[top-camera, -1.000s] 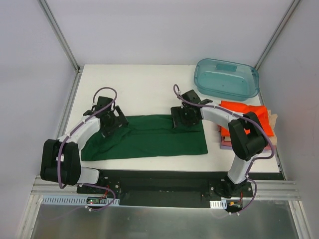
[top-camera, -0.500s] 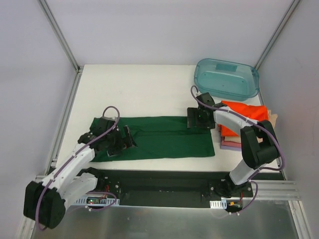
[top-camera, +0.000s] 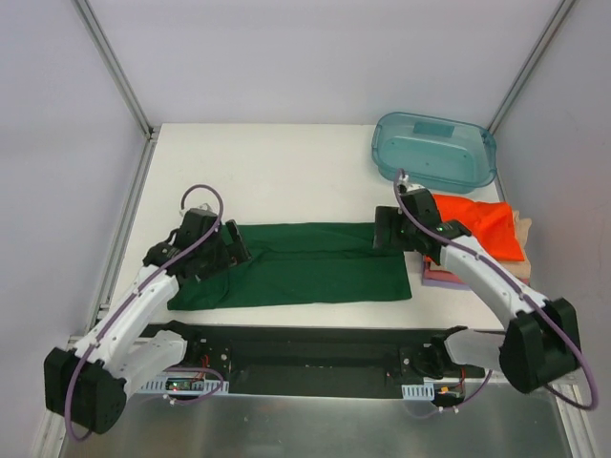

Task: Fold and stack the t-shirts
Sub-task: Fold the other side of the tshirt into a rectangle

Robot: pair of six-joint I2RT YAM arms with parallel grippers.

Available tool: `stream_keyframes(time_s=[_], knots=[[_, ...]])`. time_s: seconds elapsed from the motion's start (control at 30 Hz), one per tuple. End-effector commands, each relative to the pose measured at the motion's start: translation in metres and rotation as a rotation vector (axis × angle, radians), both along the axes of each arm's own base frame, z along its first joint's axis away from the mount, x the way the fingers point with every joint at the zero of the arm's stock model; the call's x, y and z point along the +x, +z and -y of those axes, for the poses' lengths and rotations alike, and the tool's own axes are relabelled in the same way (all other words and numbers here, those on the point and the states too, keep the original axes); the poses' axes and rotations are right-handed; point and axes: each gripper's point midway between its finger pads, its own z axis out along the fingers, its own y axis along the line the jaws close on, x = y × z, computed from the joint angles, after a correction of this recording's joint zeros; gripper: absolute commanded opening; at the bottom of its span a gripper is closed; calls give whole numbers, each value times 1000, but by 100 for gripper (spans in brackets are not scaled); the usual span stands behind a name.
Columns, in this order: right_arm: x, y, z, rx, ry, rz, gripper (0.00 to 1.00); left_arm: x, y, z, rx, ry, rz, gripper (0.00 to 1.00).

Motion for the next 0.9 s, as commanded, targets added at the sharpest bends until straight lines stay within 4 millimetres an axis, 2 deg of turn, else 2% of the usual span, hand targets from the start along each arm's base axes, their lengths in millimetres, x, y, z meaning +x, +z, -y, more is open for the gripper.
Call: stream_keyframes(time_s=[0.0, 0.07, 0.17, 0.27, 0.33, 0.4, 0.5, 0.6, 0.73, 0.8, 0.87], knots=[[-16, 23, 16, 36, -72, 110, 96, 32, -10, -28, 188, 137, -17, 99], [-27, 28, 24, 55, -101, 152, 96, 43, -19, -18, 179, 109, -50, 99], [-43, 32, 40, 63, -159, 207, 96, 50, -37, 8, 106, 11, -108, 99], [-55, 37, 52, 64, -191, 255, 96, 52, -44, 27, 41, -47, -120, 99], [-59, 42, 57, 67, -201, 281, 96, 51, -42, 43, -13, -103, -82, 99], [-62, 47, 60, 70, -205, 306, 96, 43, -35, 66, -100, -214, -54, 99], [-64, 52, 63, 64, -203, 333, 96, 23, -27, 94, -142, -395, 5, 99], [-65, 49, 67, 49, -214, 335, 96, -4, -28, 110, -147, -532, 16, 99], [-65, 47, 70, 34, -219, 333, 96, -35, -23, 116, -198, -638, 25, 99], [-65, 47, 71, 29, -220, 336, 96, -40, -15, 116, -207, -657, 60, 99], [-64, 48, 73, 30, -235, 341, 96, -35, -5, 111, -189, -620, 105, 99]])
